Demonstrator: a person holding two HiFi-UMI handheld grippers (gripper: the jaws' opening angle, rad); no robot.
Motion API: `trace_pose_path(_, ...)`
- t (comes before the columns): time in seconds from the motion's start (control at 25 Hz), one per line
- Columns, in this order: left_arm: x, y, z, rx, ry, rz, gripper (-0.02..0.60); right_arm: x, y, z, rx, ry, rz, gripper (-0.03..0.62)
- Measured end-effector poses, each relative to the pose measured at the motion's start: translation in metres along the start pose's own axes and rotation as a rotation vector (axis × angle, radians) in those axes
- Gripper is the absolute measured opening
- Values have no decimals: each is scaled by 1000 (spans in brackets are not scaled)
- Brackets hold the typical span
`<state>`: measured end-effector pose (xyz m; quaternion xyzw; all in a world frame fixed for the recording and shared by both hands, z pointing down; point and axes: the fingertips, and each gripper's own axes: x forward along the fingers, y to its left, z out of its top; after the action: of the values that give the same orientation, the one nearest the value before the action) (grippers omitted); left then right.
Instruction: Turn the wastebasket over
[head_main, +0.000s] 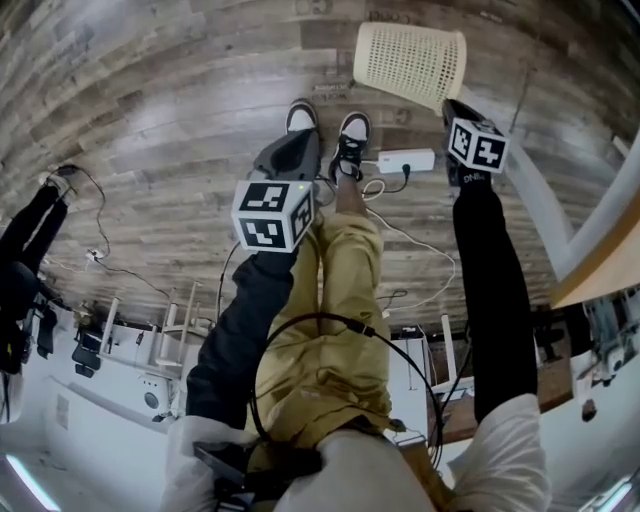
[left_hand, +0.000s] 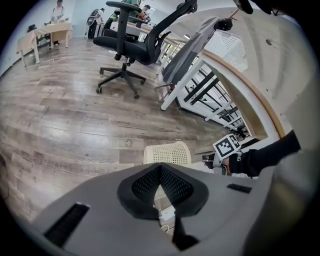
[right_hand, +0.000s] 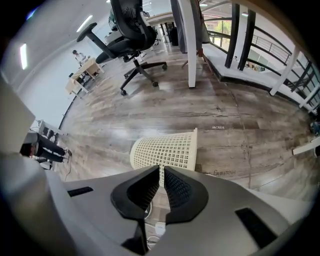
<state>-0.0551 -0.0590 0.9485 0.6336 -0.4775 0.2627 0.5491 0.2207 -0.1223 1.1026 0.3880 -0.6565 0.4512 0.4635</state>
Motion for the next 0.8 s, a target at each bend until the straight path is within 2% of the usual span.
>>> trace_pose_path(0.16,7,5,-6,-4,16,1,2,13,-18,2,1,1,-25,29)
trace_pose_path(0.32,10,11,-9,-6,18,13,2,31,-36,2,26,12,-48,123)
trace_pose_path(0.44,15,20,-8,-6,11,34,2,44,-53,5,24,13,-93,151)
trace_pose_path(0.56,16,22,-12,2,8,40,2,54,-65,1,45,19,-109,156)
trace_pose_path(0.76,16,23,-22,-2,14,41,2,75,-67,-5,81,40,-44,153)
trace_pose_path(0.8,15,23,-24,-1,16,41,2,74,-66,-5,85,43,-43,116)
